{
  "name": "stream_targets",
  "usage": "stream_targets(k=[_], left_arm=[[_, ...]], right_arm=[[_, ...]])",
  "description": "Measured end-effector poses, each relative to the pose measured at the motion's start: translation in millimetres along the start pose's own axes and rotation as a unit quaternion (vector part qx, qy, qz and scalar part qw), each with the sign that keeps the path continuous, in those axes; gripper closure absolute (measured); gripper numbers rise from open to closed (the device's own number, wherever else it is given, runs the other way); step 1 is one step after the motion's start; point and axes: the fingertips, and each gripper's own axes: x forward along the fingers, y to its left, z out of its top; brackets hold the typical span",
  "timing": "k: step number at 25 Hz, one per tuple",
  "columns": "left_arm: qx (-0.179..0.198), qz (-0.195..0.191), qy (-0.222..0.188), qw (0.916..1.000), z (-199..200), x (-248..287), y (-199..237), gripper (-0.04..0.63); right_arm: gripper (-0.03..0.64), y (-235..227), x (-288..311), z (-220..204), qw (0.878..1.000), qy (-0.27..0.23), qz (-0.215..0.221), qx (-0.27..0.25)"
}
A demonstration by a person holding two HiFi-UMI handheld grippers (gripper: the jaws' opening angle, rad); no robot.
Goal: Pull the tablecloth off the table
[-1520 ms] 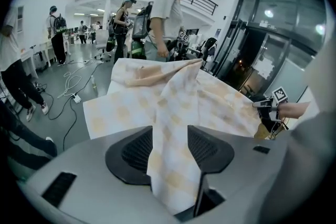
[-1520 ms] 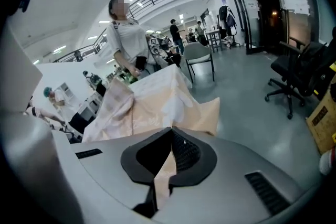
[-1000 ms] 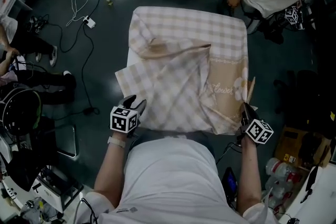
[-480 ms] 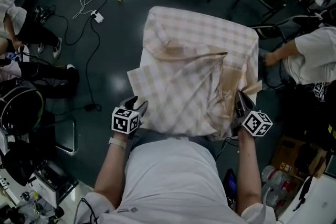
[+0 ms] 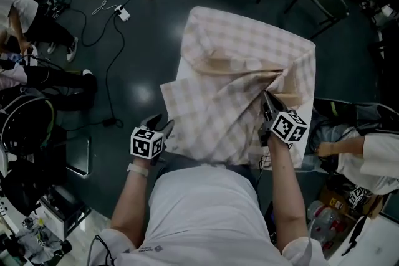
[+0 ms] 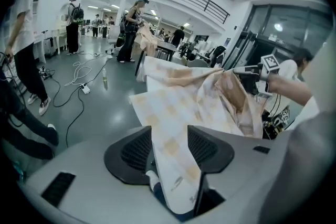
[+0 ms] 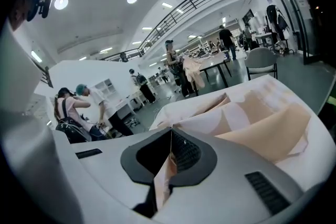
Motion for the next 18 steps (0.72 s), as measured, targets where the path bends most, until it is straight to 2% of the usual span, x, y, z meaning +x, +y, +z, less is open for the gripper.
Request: stream_targets(k=[8, 13, 15, 18], left_arm=[[0.008, 0.004, 0.004, 1.0, 4, 4, 6, 0.399], [0.009, 0.003, 0.003, 1.0, 0, 5, -3, 0.399], [0.007, 0.0, 0.001, 1.0, 0, 6, -9, 0.399], [0.009, 0.0, -0.001, 1.0, 3, 6, -16, 0.398]], right_arm=[[0.589, 2, 56, -33, 0.998, 0.057, -0.016, -0.012], [0.586, 2, 72, -51, 0.996, 0.087, -0.011, -0.017], [0.563, 6, 71, -52, 0.996, 0.092, -0.001, -0.017], [0.489, 15, 64, -48, 0.995, 0.095, 0.022, -0.013]])
